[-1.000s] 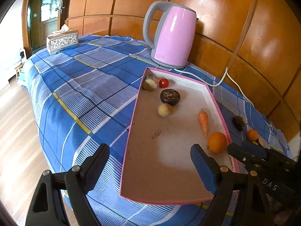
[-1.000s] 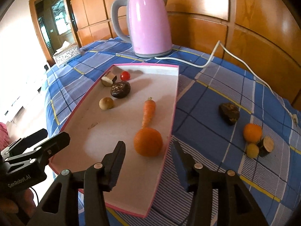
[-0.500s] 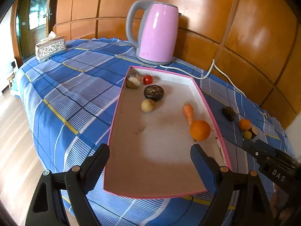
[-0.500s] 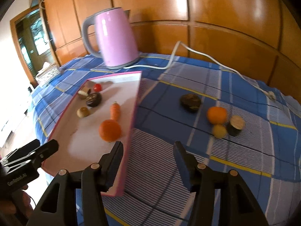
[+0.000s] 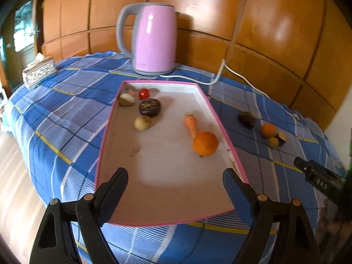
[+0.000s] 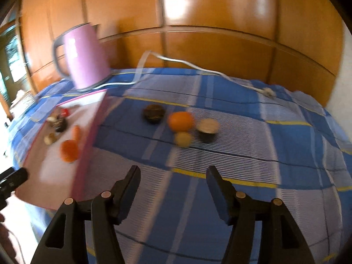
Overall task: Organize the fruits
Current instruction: 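Withdraw the right tool from the tray toward the remaining fruits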
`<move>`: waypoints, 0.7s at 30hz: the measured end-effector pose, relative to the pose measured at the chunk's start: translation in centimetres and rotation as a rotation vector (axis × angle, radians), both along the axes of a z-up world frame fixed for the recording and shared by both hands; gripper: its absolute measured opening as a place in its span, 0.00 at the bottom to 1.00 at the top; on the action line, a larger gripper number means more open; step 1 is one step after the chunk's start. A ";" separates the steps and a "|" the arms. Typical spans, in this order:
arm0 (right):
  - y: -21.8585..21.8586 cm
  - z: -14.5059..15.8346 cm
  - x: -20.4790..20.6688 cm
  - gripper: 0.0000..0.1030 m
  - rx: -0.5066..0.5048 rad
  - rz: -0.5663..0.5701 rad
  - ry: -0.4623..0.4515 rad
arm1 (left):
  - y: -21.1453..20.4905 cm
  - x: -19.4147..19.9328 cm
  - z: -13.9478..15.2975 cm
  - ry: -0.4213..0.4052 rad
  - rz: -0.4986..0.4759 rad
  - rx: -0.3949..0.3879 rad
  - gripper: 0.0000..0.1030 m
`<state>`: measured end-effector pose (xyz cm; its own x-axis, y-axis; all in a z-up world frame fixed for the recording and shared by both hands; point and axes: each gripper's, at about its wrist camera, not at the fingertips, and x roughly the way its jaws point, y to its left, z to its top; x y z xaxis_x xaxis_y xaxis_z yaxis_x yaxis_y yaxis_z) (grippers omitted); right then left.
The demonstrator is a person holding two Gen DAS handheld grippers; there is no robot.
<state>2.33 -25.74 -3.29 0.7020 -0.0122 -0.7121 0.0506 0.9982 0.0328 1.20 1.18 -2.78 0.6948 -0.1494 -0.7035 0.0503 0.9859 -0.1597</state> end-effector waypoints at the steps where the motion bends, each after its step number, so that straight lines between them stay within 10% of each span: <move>1: -0.9 -0.2 -0.1 0.61 0.000 -0.031 0.002 | -0.3 0.0 0.0 0.003 -0.014 0.002 0.86; 21: -14.7 -4.3 -2.5 0.61 -0.048 -0.445 0.039 | -10.0 2.8 2.4 0.039 -0.340 0.000 0.83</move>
